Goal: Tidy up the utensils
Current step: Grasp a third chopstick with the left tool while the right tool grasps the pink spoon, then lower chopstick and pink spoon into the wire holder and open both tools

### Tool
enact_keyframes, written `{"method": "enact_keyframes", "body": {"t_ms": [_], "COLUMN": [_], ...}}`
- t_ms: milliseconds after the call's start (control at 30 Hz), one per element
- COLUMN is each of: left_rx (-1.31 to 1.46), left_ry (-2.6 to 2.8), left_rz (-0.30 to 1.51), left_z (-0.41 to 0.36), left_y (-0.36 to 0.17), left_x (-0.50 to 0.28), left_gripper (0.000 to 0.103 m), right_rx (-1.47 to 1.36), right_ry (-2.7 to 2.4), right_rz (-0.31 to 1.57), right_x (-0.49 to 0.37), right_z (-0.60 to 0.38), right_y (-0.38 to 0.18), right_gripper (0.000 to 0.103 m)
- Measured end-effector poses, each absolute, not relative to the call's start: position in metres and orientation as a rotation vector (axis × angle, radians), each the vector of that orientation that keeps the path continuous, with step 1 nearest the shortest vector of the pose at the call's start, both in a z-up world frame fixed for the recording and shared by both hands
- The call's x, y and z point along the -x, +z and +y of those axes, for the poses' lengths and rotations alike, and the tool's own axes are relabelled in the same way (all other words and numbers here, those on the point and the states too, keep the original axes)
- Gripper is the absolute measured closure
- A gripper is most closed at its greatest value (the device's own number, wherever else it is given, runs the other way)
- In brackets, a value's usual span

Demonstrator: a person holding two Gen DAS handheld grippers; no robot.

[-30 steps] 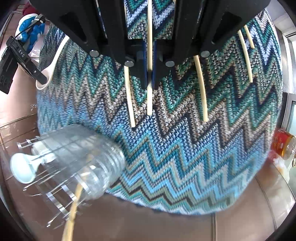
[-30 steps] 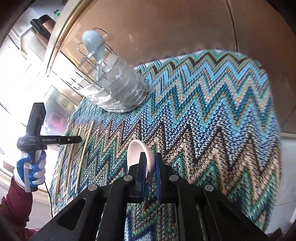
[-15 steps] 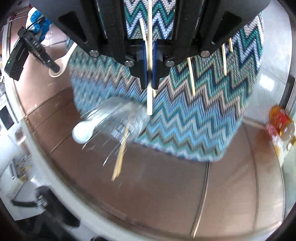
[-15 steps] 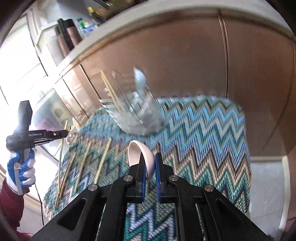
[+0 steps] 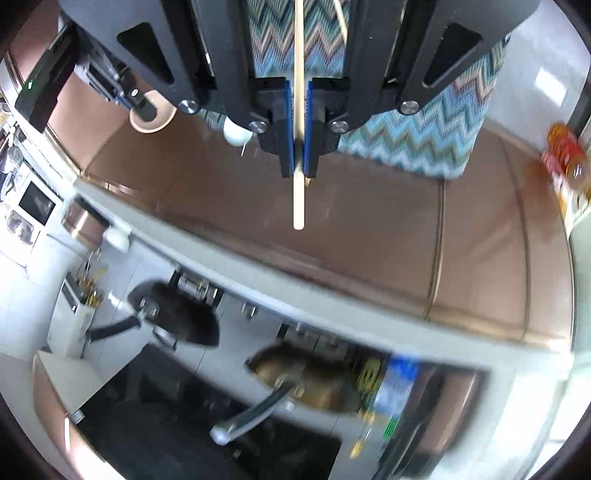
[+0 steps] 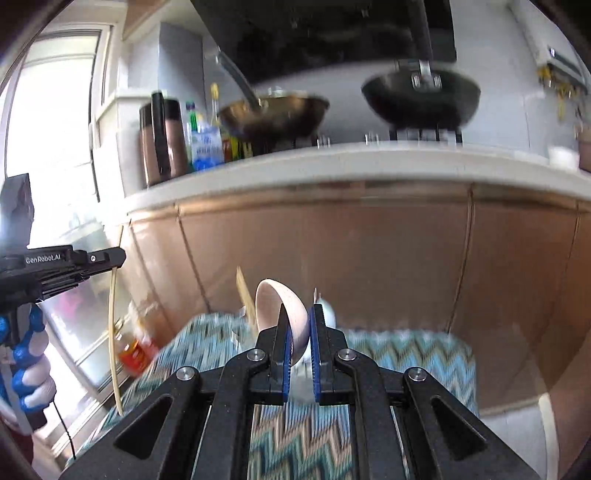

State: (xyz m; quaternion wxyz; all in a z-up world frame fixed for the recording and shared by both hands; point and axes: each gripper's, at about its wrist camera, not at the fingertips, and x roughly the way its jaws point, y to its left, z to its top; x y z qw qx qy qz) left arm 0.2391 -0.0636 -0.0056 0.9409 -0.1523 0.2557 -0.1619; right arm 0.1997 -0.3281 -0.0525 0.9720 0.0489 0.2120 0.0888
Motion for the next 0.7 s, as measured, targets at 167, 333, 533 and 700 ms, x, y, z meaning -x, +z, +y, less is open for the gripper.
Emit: {"method": "enact_keyframes", "body": {"t_ms": [167,333,533,700], "left_rx": [0.298,0.321,0.307,0.291], "left_ry": [-0.316,-0.285,-0.250,-0.233], "left_rz": [0.383,0.309,0.300,0.318], "left_z": [-0.087,-0.112,-0.138,-0.144], "left_y": [0.009,-0.007,-0.050,-0.083], "left_x": [-0.266,-0.305,-0.342,-0.356], "left_gripper": [0.099,0.099,0.099,0.098], "right_rx": [-0.022,0.019,0.058,0.080], "right_ry": [0.114,0.086,0.066,0.061], "right_rz": [0.321,0.299,0.296,0.299], "right_x": [-0.236,-0.269,-0.288,-0.289], "right_z": [-0.312,-0.308,-0.309,-0.312], "right_y": [-0.050,-0.070,-0.102,-0.122], "right_gripper": [0.094,0.094,0.094,0.093]}}
